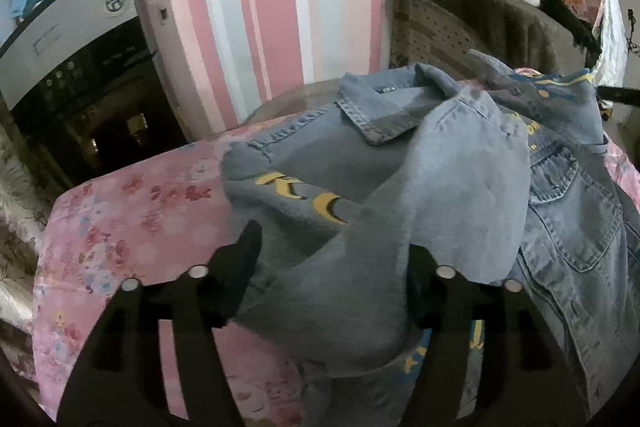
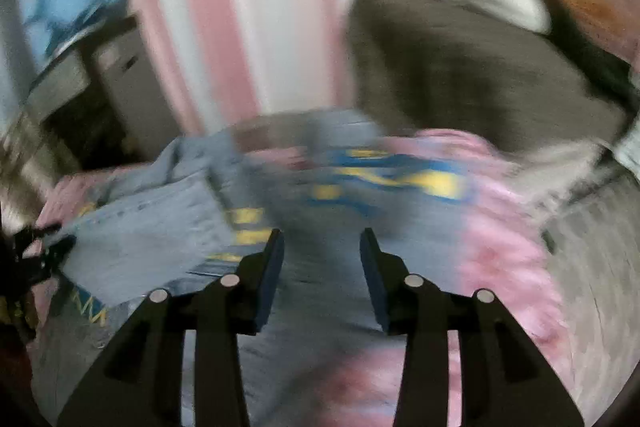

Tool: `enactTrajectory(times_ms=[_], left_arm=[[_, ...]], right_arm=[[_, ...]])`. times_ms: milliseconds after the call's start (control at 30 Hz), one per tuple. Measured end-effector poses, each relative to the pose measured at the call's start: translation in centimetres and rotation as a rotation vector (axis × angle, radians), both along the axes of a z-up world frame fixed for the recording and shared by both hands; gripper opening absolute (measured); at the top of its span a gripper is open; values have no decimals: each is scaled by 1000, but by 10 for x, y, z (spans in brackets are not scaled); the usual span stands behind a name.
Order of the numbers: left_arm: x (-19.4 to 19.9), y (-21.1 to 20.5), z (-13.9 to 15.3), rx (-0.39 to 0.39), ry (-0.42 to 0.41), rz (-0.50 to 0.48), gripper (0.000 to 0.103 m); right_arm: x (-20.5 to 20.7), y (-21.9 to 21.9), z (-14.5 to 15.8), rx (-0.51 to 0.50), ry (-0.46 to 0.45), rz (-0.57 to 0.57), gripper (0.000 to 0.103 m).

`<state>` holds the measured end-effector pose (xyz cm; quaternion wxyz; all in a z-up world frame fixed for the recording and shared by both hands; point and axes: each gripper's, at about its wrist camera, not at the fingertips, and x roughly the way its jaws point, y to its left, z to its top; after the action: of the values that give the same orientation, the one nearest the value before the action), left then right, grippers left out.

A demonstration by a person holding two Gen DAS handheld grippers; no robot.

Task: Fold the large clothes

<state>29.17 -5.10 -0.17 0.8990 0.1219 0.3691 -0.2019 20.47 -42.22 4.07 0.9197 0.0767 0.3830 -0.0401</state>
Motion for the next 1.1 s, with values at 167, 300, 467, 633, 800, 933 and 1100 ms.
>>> enactTrajectory(times_ms=[167, 300, 467, 633, 800, 933, 1100], left_arm=[[0, 2, -4, 26, 13, -16, 67], [1, -11, -7, 40, 28, -58, 42], [-6, -19, -10, 75, 25, -74, 34], [-4, -12, -7, 35, 60, -69, 28], [-18, -4, 4, -17, 63, -94, 24], [-45, 5, 5, -18, 56, -144, 24], [-75, 24, -13, 39, 65, -167, 31]], right_arm=[[68, 52, -31, 56, 102, 183, 40], [103, 83, -44, 22, 143, 282, 40], [137, 104, -58, -11, 149, 339, 40], [126, 106, -50, -25, 80, 377, 6], [87, 101, -21, -14, -11, 435, 5], [37, 99, -6, -2, -34, 504, 5], [-30, 93, -24, 6, 25, 543, 5]])
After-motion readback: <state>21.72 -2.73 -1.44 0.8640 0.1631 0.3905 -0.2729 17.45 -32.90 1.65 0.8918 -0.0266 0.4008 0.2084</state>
